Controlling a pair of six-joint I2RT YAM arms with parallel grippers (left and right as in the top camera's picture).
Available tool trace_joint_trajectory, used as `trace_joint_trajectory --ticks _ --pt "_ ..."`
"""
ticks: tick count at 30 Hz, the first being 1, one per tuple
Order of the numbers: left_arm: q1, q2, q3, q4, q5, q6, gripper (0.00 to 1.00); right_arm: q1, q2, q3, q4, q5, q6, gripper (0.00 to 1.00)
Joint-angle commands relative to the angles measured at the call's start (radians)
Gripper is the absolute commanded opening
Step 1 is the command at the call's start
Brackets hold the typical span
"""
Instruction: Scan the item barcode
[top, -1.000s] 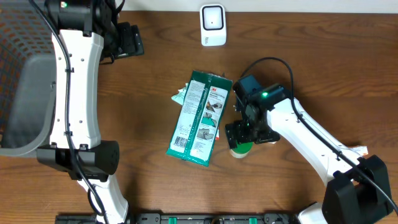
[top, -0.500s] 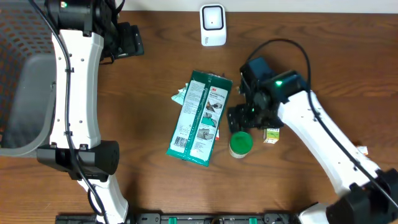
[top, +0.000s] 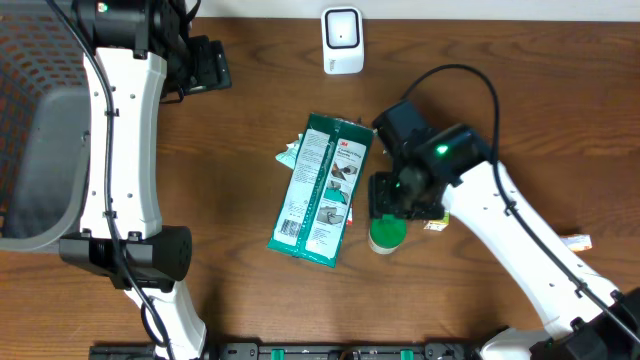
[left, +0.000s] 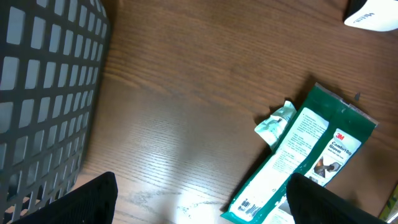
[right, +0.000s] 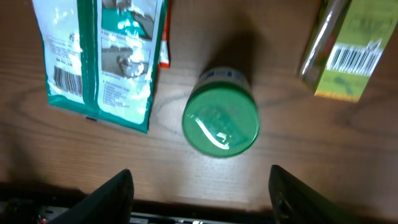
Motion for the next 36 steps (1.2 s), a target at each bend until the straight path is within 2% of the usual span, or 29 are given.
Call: trace_joint_trajectory --ticks 1,5,8,10,11,12,18,22,29,30,36 --pt "0.0 -0.017 0.0 -0.004 -0.003 -0.01 0.87 0.084 -0.023 -0.004 -0.023 0.075 0.142 0.62" --pt "0.0 -0.017 0.0 -0.004 -0.003 -0.01 0.87 0.217 -0.023 -0.004 -0.07 0.183 0.27 0.58" --pt "0.0 -0.017 0.0 -0.004 -0.003 -0.01 0.87 0.293 -0.023 -0.004 -0.082 0.189 0.316 0.52" --pt "0.0 -0.017 0.0 -0.004 -0.003 -0.01 0.87 0.346 -0.023 -0.004 -0.091 0.188 0.332 0.34" --pt "0.0 -0.017 0.0 -0.004 -0.003 -0.01 0.87 0.362 -0.023 -0.004 -0.093 0.184 0.332 0.16" --pt "0.0 -0.017 0.0 -0.004 -0.003 -0.01 0.87 0.38 -0.023 -0.004 -0.1 0.182 0.332 0.01" --pt "0.0 -0.017 0.0 -0.004 -0.003 -0.01 0.87 0.465 -0.023 -0.037 -0.089 0.194 0.333 0.01" --pt "0.0 -0.017 0.0 -0.004 -0.003 -0.01 0.87 0.491 -0.023 -0.163 -0.023 0.193 0.404 0.01" --pt "0.0 -0.017 0.0 -0.004 -0.003 -0.01 0.87 0.487 -0.023 -0.415 0.148 0.189 0.407 0.01" --pt "0.0 -0.017 0.0 -0.004 -0.003 -0.01 0.87 0.487 -0.023 -0.473 0.214 0.204 0.406 0.01" --pt "0.0 -0.017 0.0 -0.004 -0.003 -0.01 0.87 0.464 -0.023 -0.527 0.287 0.216 0.368 0.01"
